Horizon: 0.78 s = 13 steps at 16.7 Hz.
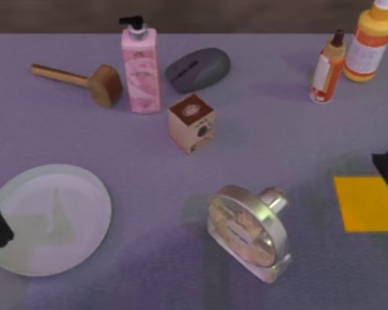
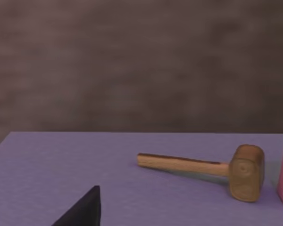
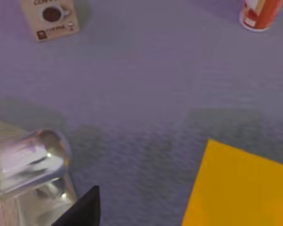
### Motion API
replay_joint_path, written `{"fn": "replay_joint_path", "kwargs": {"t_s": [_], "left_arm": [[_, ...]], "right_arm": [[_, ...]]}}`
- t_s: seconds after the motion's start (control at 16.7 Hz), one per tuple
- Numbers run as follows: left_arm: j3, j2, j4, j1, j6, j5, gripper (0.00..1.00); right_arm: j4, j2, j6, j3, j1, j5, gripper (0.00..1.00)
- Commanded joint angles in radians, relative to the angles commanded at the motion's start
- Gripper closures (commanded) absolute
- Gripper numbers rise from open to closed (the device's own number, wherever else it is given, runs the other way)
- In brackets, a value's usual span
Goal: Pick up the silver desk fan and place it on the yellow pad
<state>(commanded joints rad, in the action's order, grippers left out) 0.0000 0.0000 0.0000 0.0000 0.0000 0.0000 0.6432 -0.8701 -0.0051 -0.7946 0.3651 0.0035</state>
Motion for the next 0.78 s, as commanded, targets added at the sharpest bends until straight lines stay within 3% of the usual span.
{"fn": "replay_joint_path", "kwargs": {"t_s": [0.42,0.78], "left_arm": [[0.0,0.0,0.0,0.0,0.0,0.0,0.0],[0.0,0.0,0.0,0.0,0.0,0.0,0.0]], "right_arm": [[0.436,-0.683,0.003,-0.618,0.264,-0.004,0.0],[0.694,-1.027,0.001,-0.908,0.405,-0.002,0.0]]}}
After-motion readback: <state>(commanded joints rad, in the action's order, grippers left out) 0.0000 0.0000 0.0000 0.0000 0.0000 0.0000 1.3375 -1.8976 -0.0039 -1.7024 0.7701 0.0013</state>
